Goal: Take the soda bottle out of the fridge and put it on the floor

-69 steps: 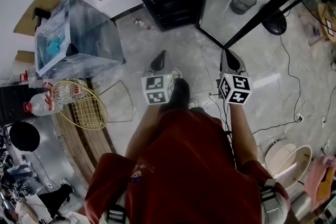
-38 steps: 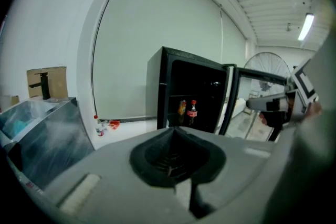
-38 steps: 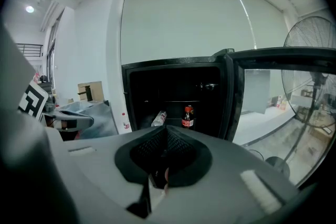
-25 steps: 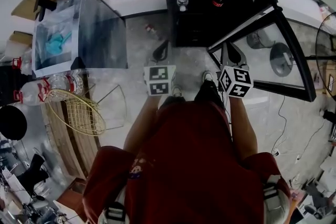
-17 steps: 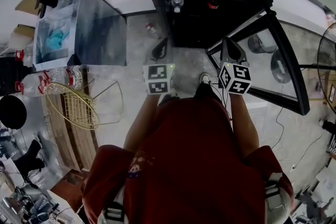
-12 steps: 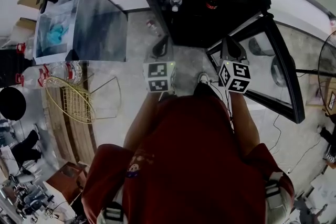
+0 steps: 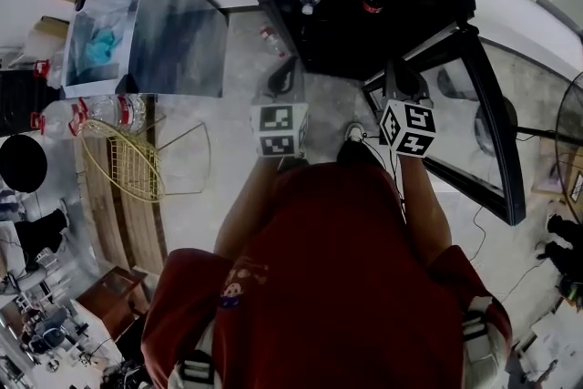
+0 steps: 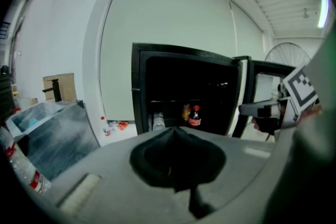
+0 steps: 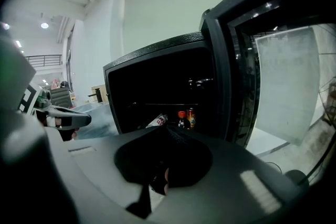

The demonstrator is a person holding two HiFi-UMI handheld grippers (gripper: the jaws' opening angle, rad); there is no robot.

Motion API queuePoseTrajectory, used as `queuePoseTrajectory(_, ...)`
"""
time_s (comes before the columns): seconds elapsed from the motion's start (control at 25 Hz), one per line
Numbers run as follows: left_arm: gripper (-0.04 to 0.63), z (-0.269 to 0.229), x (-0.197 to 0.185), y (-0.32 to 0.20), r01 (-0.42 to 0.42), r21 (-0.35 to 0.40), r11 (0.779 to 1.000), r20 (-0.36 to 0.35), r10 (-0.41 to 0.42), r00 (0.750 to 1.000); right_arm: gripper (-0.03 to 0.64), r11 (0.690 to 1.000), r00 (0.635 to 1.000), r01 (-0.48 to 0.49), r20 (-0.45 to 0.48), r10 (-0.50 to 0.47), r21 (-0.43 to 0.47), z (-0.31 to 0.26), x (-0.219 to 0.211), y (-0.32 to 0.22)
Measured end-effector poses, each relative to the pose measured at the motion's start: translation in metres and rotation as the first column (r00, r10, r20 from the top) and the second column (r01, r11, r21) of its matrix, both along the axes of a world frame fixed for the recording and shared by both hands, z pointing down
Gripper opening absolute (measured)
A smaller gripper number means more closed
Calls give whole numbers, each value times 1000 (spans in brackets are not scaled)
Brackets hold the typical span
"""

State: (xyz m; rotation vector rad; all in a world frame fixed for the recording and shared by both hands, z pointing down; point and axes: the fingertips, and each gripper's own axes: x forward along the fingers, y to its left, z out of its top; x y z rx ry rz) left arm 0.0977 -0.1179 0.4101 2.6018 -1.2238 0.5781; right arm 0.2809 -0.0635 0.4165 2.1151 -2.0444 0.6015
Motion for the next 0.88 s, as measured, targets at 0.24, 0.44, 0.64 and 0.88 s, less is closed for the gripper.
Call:
queuePoseTrajectory(0.24,0,-4,0,-2,-7,-2,1000,-8,7,1000,-2,1000,1000,8,-2,-8,-5,3,-4,-5)
queuePoseTrajectory(0.44,0,-2,3,-2,-13,-3,1000,-15,13,1000,2,1000,1000,10,-4,-10,-11,8,-6,-14)
queuePoseTrajectory(0.64,0,-2,5,-3,-13,1,1000,-22,13,1000,14,1000,1000,13,-12,-13,-11,14,-7,-30)
queuePoseTrajectory(0.88,0,-1,3,-5,-15,-1,1000,-24,15,1000,38,1000,1000,-2,-24,2,-12,20,-7,-50)
